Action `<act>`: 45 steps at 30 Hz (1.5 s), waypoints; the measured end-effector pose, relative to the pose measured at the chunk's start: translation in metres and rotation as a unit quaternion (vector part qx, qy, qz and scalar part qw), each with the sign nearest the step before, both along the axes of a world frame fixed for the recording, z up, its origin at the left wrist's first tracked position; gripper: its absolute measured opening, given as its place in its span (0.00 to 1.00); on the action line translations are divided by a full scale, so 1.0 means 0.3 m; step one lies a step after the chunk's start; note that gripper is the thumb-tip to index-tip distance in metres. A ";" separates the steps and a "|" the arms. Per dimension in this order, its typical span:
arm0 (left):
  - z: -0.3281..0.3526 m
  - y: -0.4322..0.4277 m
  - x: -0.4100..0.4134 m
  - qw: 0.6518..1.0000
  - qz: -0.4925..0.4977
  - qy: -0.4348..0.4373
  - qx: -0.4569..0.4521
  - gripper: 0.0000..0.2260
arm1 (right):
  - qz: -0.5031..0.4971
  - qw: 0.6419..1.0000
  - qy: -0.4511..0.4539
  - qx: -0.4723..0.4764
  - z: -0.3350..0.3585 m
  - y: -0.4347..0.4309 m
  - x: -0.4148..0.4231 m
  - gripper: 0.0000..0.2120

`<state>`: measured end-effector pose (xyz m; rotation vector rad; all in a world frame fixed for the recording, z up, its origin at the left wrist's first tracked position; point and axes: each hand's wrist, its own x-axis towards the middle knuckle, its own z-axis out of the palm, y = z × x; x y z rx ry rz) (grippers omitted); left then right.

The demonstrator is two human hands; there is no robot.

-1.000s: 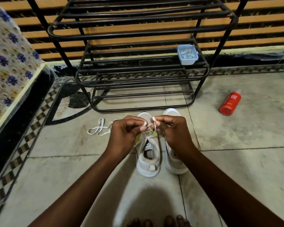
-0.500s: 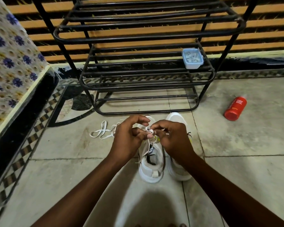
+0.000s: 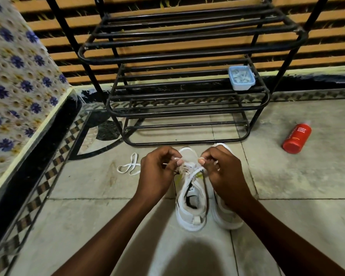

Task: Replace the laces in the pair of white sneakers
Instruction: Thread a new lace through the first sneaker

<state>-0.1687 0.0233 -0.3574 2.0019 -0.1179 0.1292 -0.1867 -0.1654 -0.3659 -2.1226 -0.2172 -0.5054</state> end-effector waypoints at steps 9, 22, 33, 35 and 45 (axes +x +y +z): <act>0.016 0.116 0.010 0.970 -0.003 -0.033 0.240 0.09 | 0.037 0.981 0.094 0.166 -0.008 -0.061 0.012 0.10; 0.114 -0.073 0.054 0.955 0.016 0.226 -0.193 0.01 | 0.197 0.975 -0.023 -0.098 0.133 0.014 0.019 0.09; 0.059 -0.066 0.036 0.943 -0.110 0.276 -0.152 0.11 | 0.046 0.990 -0.001 -0.130 0.072 0.010 0.029 0.09; 0.049 -0.066 0.034 0.937 -0.130 0.279 -0.165 0.11 | 0.036 0.992 0.027 -0.115 0.039 0.003 0.036 0.05; 0.008 -0.080 0.025 0.971 -0.013 0.179 -0.160 0.06 | 0.076 0.994 0.073 0.014 -0.011 -0.034 0.063 0.12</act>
